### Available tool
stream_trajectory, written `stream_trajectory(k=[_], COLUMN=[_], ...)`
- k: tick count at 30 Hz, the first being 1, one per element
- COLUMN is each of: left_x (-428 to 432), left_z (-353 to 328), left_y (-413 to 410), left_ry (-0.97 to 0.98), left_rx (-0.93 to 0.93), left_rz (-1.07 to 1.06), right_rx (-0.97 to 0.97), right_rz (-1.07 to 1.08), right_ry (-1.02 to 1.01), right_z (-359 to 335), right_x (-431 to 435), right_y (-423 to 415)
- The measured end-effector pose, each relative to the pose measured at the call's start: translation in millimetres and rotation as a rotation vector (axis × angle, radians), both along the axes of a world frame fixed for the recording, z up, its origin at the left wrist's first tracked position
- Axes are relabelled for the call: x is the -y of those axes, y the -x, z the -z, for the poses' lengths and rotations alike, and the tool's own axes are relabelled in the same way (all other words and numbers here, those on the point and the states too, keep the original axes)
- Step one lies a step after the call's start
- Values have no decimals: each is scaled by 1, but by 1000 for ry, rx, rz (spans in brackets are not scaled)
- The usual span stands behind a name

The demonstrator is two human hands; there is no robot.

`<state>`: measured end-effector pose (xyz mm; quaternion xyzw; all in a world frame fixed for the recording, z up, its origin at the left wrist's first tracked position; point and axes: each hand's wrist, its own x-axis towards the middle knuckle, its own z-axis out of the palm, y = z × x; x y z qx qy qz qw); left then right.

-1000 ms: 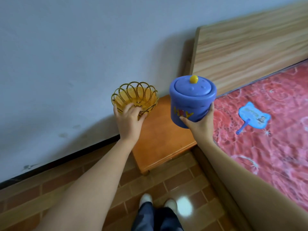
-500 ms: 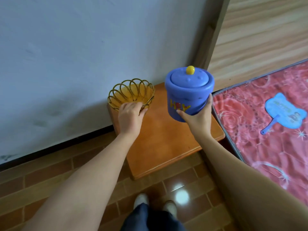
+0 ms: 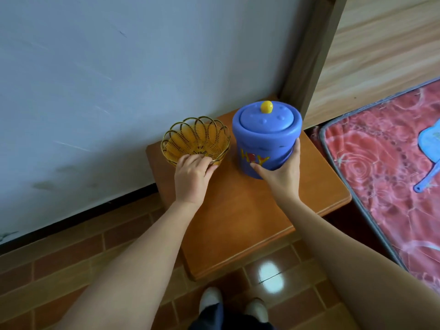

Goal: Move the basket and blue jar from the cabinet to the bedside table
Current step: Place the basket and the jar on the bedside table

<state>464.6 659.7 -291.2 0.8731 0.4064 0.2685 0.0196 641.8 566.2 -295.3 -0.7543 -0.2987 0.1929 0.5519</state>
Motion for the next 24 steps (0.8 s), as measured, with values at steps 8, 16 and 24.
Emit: stream_trajectory(k=[8, 16, 24], left_x=[-9, -11, -10], left_z=[18, 36, 35], left_y=[0, -2, -4], left_ry=[81, 105, 159], left_rx=[44, -13, -24], left_rz=[-43, -34, -48], right_rx=[25, -42, -11], right_rz=[-38, -29, -42], right_ry=[-10, -48, 24], right_z=[15, 25, 32], right_x=[-19, -33, -45], right_y=[-7, -15, -22])
